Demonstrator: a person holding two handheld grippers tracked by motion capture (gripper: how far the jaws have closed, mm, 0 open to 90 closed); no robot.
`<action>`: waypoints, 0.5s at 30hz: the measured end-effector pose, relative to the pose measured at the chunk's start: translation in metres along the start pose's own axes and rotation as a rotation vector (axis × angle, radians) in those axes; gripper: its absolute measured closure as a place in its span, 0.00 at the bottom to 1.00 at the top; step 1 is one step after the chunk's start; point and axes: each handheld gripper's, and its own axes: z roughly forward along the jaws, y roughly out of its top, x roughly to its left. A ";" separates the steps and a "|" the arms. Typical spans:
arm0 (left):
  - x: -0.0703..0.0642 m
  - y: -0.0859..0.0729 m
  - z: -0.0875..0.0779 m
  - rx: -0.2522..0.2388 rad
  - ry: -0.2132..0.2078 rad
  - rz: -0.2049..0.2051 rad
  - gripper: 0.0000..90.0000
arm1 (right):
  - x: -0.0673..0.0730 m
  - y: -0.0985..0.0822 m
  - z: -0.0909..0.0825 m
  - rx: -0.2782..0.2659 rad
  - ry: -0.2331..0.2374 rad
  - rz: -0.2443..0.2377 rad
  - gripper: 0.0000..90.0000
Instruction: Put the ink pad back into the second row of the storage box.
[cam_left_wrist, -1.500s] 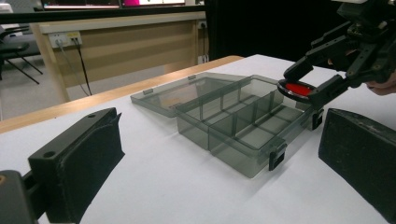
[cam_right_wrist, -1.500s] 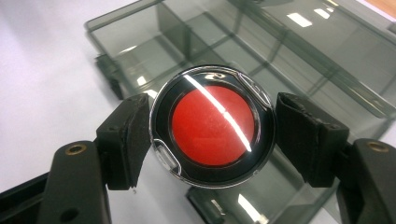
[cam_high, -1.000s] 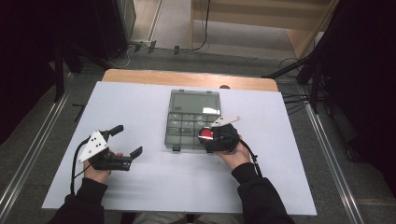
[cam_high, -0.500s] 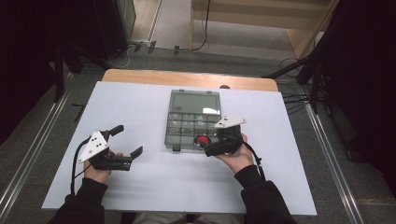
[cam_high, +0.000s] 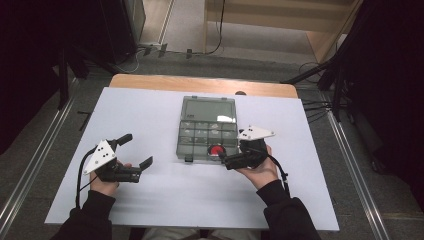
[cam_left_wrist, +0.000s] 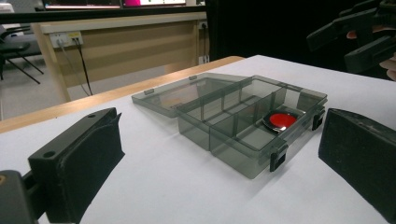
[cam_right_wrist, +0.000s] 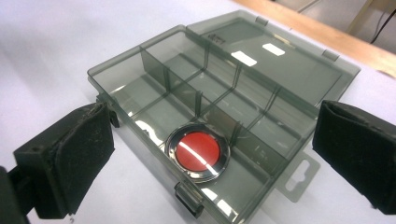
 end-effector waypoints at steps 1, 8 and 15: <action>0.000 0.000 0.000 -0.001 -0.001 -0.001 0.00 | 0.000 -0.002 -0.002 -0.017 -0.002 0.005 0.00; 0.000 0.000 0.000 0.002 0.001 0.004 0.00 | -0.005 -0.016 -0.013 -0.040 -0.021 0.016 0.00; 0.000 0.000 0.001 0.004 -0.001 0.003 0.00 | -0.010 -0.027 -0.024 -0.039 -0.044 0.031 0.00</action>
